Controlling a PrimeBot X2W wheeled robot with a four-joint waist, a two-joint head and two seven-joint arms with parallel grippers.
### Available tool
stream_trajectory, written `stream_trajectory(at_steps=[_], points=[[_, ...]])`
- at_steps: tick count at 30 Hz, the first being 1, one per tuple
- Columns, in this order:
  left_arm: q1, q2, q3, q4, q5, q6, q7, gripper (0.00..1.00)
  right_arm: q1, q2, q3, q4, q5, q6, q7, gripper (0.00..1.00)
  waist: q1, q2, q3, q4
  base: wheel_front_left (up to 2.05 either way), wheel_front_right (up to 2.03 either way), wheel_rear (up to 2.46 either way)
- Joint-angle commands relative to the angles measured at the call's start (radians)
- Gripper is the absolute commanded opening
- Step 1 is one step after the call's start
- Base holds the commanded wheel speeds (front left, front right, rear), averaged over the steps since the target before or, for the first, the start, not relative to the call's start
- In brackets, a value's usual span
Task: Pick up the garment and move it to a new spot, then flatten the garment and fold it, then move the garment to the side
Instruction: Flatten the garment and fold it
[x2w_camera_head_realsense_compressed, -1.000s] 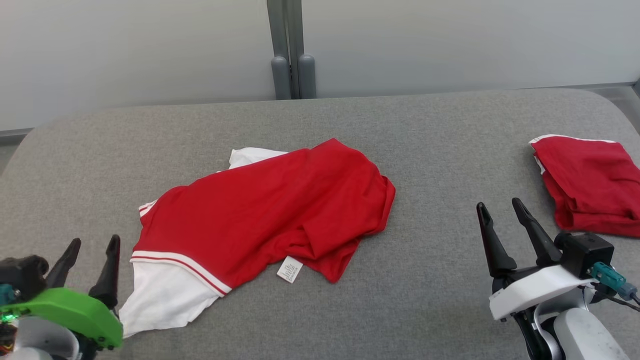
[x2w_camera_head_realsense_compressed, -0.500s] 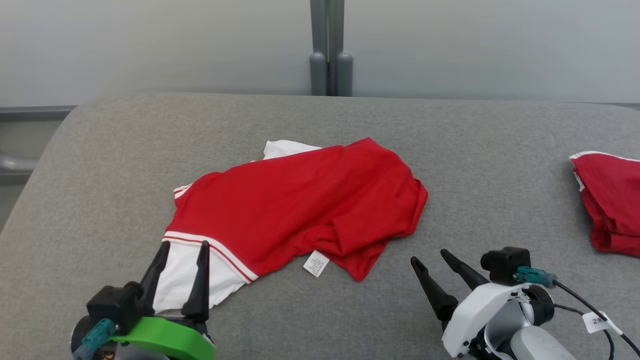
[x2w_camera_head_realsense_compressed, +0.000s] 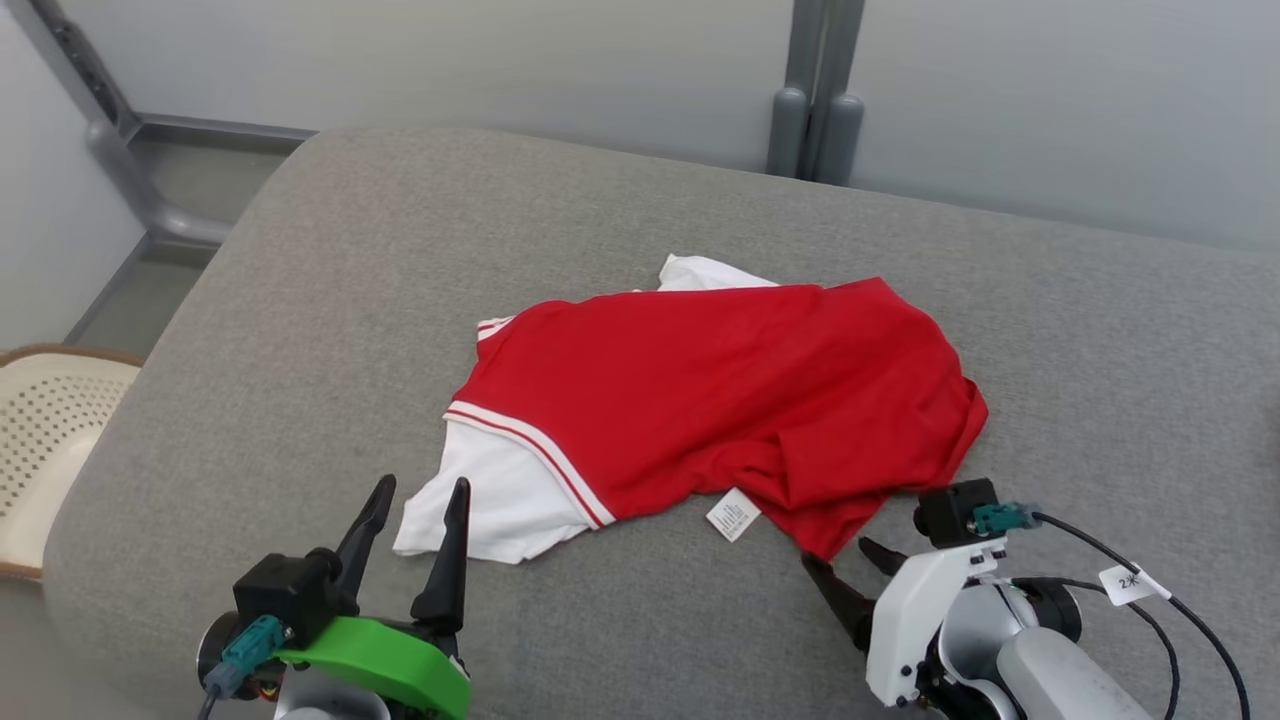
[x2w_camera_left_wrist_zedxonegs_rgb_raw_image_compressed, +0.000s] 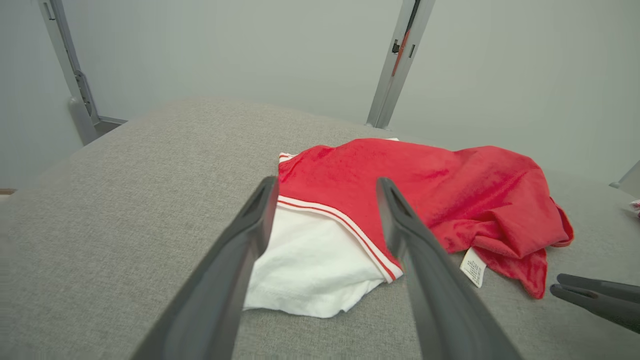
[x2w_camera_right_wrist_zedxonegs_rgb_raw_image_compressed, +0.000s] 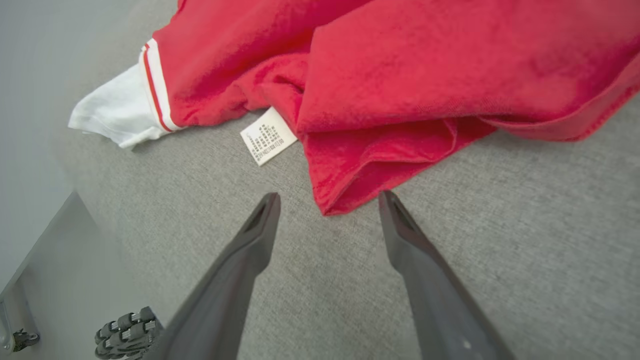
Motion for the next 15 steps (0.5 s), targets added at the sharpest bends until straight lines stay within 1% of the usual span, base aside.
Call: stream_trajectory(at_steps=[1, 7, 8, 9, 11, 12, 15], points=[[-0.023, -0.004, 0.000, 0.008, 0.006, -0.006, -0.003, 1.00, -0.012, 0.004, -0.016, 0.016, -0.012, 0.000, 0.009, 1.00, 0.0000, 0.0000, 0.019, 0.045, 0.00, 0.00, 0.00], [-0.033, -0.017, 0.008, 0.029, 0.010, -0.016, -0.006, 1.00, -0.024, 0.023, -0.050, 0.055, -0.045, 0.000, 0.012, 1.00, 0.0000, 0.0000, 0.040, 0.070, 0.00, 0.00, 0.00], [-0.033, -0.018, 0.008, 0.033, 0.010, -0.017, -0.006, 1.00, -0.024, 0.025, -0.052, 0.060, -0.048, 0.000, 0.015, 0.94, 0.0000, 0.0000, 0.043, 0.071, 0.00, 0.00, 0.00], [-0.034, -0.020, 0.009, 0.036, 0.010, -0.018, -0.007, 1.00, -0.025, 0.028, -0.055, 0.065, -0.053, 0.000, 0.015, 0.76, 0.0000, 0.0000, 0.046, 0.072, 0.00, 0.00, 0.00], [-0.035, -0.021, 0.012, 0.043, 0.011, -0.020, -0.008, 1.00, -0.028, 0.031, -0.055, 0.071, -0.061, 0.000, 0.011, 0.09, 0.0000, 0.0000, 0.049, 0.069, 0.00, 0.00, 0.00], [-0.034, -0.020, 0.014, 0.045, 0.011, -0.021, -0.008, 1.00, -0.029, 0.033, -0.052, 0.069, -0.064, 0.000, 0.005, 0.00, 0.0000, 0.0000, 0.050, 0.065, 0.00, 0.00, 0.00], [-0.031, -0.020, 0.017, 0.047, 0.014, -0.024, -0.009, 1.00, -0.031, 0.028, -0.045, 0.051, -0.067, 0.000, -0.015, 0.00, 0.0000, 0.0000, 0.044, 0.041, 0.00, 0.00, 0.00]])
